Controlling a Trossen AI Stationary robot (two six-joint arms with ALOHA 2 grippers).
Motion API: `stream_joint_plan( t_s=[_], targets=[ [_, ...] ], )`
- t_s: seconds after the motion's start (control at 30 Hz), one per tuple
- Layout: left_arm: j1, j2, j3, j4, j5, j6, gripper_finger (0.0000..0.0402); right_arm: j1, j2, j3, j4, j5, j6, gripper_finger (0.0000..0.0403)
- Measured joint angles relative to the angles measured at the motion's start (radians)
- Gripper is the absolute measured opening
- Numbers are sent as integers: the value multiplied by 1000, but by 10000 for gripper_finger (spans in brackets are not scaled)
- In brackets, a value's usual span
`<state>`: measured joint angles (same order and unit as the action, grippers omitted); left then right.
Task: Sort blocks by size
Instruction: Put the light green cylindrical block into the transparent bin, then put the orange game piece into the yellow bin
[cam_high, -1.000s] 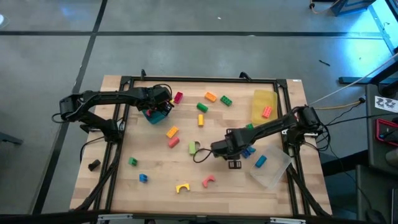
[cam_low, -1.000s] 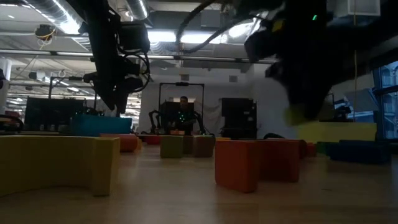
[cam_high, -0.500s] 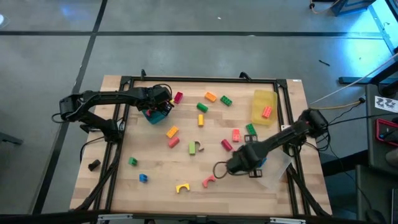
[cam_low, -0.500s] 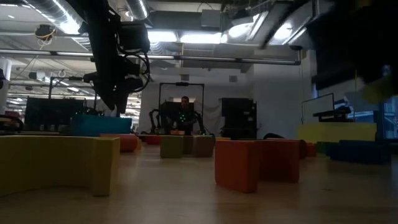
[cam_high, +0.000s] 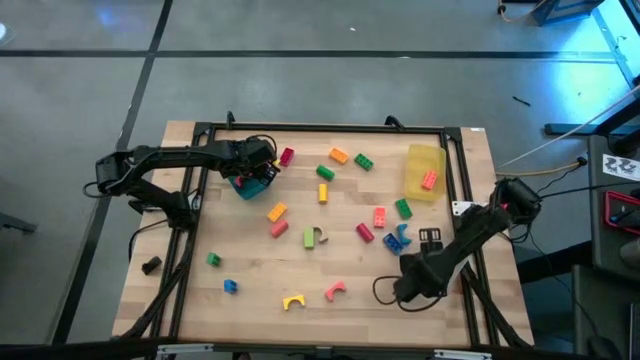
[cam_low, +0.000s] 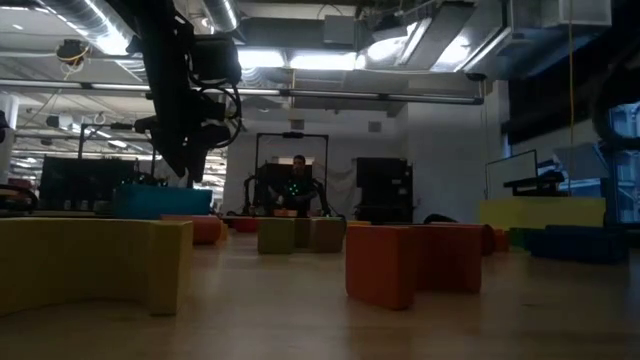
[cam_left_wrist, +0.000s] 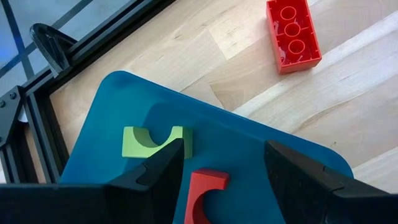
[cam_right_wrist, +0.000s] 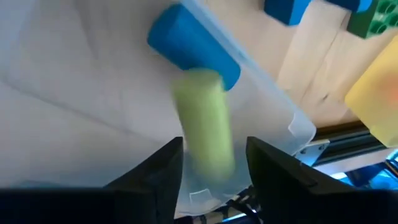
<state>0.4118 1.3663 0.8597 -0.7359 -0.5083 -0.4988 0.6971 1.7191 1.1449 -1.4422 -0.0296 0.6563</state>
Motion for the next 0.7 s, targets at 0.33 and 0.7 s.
stream_joint_plan(
  t_s=[0.33, 0.7],
  targets=[
    [0, 0, 0, 2, 0, 0, 205, -14, 0, -14, -3, -16, -38, 207],
    [0, 0, 0, 49, 0, 0, 205, -243, -53, -14, -115, 94, -247, 209]
  ],
)
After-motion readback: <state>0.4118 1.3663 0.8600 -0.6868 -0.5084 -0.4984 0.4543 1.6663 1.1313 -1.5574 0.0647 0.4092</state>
